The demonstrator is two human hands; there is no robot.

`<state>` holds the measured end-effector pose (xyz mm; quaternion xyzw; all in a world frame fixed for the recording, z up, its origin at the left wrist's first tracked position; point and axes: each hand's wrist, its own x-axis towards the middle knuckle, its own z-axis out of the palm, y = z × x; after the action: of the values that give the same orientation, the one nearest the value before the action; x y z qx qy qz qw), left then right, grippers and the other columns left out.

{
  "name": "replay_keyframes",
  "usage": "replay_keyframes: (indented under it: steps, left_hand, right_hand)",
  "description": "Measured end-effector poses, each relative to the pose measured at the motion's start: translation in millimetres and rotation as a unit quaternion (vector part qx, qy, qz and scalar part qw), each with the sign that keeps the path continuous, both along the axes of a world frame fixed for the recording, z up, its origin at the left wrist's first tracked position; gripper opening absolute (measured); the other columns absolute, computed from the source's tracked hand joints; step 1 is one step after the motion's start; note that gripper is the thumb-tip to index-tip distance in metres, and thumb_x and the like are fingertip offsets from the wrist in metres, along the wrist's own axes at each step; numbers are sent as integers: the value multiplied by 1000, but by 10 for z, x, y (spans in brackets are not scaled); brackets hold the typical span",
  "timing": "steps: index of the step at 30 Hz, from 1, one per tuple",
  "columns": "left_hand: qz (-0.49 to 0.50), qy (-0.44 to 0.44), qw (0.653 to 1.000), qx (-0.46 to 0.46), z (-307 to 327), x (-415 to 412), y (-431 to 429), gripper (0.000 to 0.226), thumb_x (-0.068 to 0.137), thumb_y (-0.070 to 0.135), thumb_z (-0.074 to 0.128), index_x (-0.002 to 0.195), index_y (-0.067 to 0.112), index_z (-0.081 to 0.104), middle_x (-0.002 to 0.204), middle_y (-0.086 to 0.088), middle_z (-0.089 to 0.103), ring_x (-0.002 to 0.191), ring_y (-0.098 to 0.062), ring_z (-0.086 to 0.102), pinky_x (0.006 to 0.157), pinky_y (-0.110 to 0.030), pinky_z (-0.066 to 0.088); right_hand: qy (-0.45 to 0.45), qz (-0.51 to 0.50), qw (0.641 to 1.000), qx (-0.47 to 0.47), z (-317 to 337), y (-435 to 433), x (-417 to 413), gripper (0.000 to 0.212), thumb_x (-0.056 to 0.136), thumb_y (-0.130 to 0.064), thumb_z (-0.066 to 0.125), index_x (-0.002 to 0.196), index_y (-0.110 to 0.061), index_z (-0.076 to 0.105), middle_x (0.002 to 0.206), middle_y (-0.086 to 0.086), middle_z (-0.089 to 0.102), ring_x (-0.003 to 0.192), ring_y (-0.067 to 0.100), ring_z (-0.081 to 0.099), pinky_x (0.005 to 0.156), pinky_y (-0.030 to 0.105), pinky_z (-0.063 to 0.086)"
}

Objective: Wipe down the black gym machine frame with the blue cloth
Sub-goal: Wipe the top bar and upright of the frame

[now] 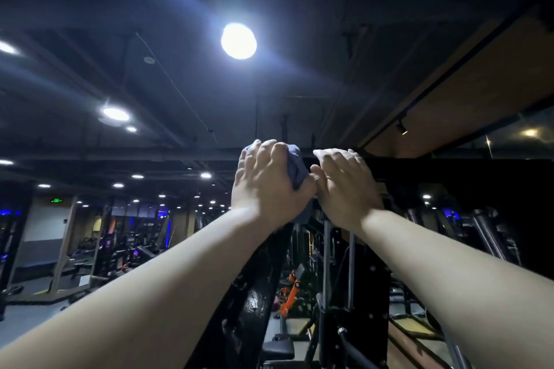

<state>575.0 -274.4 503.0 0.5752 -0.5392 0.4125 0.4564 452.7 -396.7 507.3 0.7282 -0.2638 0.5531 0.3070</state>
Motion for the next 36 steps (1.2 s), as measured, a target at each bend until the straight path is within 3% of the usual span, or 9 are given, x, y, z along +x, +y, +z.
replay_keyframes:
  steps: [5,11,16,19,23,27,31,33,36]
  left_hand:
    - [-24,-83,995,-44,-416,80,129,55,76,46,56,123,18,57,132,2,57,131,-23,48,114,-39,37]
    - [-4,-93,995,-25,-496,206,233,56,72,47,55,120,18,57,131,3,58,130,-23,47,113,-40,37]
    - [15,-38,999,-8,-162,24,71,67,68,47,54,130,21,58,142,4,54,139,-24,40,117,-43,31]
    - [14,-108,994,-3,-437,47,175,61,68,45,54,120,16,64,131,0,61,130,-27,51,113,-46,37]
    - [23,-155,988,8,-942,206,482,58,66,42,57,119,19,65,131,6,61,131,-24,50,113,-43,39]
    - [20,-123,992,28,-884,279,519,68,64,48,52,127,23,61,139,8,56,138,-21,43,118,-40,33]
    - [6,-28,997,65,-396,142,276,76,73,55,49,142,22,50,154,3,42,149,-20,25,124,-39,18]
    - [30,-22,998,44,-355,88,201,68,80,55,49,138,19,53,151,0,46,146,-23,31,122,-41,23]
    - [72,-89,993,-5,-699,73,315,53,91,51,49,127,13,60,136,-5,58,132,-28,48,114,-44,35]
  right_hand:
    - [11,-1,1000,19,-10,9,-26,70,98,-48,12,147,-14,50,150,7,52,144,27,41,125,43,18]
    - [35,6,999,39,-49,22,-42,79,96,-53,0,159,-16,30,165,4,30,155,22,19,128,40,5]
    - [11,42,999,23,-130,-1,-28,68,101,-47,12,155,-16,40,161,4,38,152,25,27,126,40,10]
    - [9,40,998,44,-106,24,-5,70,99,-49,10,156,-18,35,163,2,35,153,23,22,126,38,6]
    - [34,-3,995,99,-56,116,7,64,105,-48,17,162,-19,17,169,0,15,157,20,2,127,39,-6]
    - [76,-25,985,154,-6,237,61,67,106,-53,14,163,-23,0,171,4,-3,156,21,-15,125,43,-15]
    - [122,-32,980,154,33,286,122,64,105,-51,9,162,-29,-9,170,1,-13,154,18,-22,124,41,-16]
    - [125,-43,981,139,39,285,104,64,105,-49,10,162,-28,-8,170,1,-10,155,18,-20,125,41,-14]
    - [135,-40,979,145,28,280,79,68,103,-57,12,162,-29,-7,170,0,-11,154,18,-22,125,42,-15]
